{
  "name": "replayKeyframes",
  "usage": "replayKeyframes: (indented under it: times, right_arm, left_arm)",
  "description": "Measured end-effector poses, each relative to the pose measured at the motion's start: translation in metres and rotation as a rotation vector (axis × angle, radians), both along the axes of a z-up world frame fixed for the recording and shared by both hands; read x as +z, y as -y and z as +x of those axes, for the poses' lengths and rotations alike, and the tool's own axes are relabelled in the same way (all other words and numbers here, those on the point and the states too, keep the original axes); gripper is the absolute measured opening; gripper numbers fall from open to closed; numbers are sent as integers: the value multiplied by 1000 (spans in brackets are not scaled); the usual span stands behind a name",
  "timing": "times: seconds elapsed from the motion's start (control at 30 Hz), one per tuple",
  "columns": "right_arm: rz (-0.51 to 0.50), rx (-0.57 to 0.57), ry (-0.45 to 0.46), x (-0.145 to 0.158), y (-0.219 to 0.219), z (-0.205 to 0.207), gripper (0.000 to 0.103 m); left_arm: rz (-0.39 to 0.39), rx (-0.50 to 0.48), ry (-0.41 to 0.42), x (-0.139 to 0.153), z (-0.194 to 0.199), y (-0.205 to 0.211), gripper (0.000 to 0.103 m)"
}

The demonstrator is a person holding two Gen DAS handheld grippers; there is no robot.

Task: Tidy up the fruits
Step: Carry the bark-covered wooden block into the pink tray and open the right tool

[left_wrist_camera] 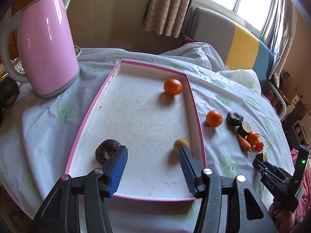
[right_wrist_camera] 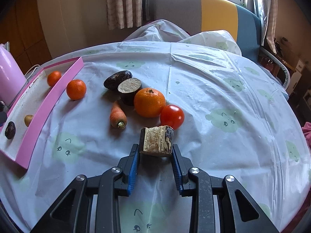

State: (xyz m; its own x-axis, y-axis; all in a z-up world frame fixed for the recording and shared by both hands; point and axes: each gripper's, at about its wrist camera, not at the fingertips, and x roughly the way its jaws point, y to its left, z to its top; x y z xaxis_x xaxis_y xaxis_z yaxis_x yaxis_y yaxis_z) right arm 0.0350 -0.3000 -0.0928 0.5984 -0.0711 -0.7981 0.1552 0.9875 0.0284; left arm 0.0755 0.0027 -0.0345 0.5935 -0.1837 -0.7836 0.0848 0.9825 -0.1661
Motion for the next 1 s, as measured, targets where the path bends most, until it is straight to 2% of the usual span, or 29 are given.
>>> replayKeyframes:
  times: [0.17,0.47,0.77,1.0]
  right_arm:
    - [28,54,19,12,-20,-6,32]
    - [89,243,72,41,-80,2,32]
    - [166,418,54,50,-140,20,32]
    - [190,486,25,49,-175,39,32]
  left_arm:
    - [2,7,2,2,-12,-5,55]
    - [6,17,21,7,-26,-14,55]
    - [-5,44,23,8,-32,-27,55]
    - [-15,71,26,8,-35,-39,55]
